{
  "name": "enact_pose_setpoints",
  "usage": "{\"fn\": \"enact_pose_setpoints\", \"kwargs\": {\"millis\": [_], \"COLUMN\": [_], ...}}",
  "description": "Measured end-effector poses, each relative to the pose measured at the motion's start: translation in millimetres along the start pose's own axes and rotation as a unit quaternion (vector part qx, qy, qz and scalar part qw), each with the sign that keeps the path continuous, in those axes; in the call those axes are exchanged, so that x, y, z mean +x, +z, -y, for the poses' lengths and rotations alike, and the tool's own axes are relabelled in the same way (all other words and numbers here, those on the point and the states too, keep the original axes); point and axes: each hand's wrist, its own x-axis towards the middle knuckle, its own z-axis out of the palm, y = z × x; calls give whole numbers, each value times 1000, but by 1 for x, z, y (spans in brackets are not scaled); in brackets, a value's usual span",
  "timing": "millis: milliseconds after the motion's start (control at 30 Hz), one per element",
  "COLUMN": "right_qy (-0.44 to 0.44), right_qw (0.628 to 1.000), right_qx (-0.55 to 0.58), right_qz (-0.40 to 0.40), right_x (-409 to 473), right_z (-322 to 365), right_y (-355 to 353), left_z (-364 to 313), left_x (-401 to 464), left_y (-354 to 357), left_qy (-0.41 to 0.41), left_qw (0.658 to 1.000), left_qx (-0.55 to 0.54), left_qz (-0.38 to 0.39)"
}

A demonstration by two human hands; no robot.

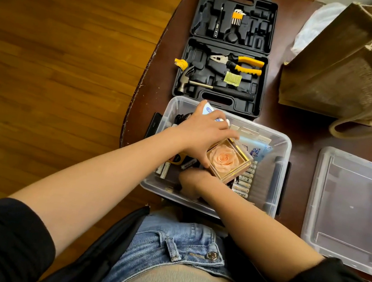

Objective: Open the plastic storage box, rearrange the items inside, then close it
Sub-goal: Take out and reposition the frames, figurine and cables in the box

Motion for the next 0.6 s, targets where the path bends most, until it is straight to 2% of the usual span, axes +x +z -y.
{"fn": "enact_pose_setpoints", "kwargs": {"millis": [133, 200, 300, 400, 500, 600], "right_qy": [-84, -93, -75, 4, 87, 93], "right_qw": [985, 979, 979, 974, 984, 989], "right_qx": [37, 55, 112, 198, 113, 79], "right_qz": [-145, -175, -156, -110, -110, -87], "right_x": [-59, -94, -137, -160, -156, -136], "right_z": [0, -6, -29, -66, -93, -98], "right_y": [-15, -18, -19, -14, 2, 21], "left_z": [1, 2, 2, 2, 1, 1], "left_x": [0, -1, -1, 0, 0, 0], "left_y": [2, 3, 4, 5, 5, 5], "left_qy": [3, 2, 4, 2, -3, -2], "left_qw": [1000, 1000, 1000, 1000, 1000, 1000], "left_qx": [-5, -7, 3, 3, 0, -3], "left_qz": [-8, -12, -13, -9, -3, -6]}}
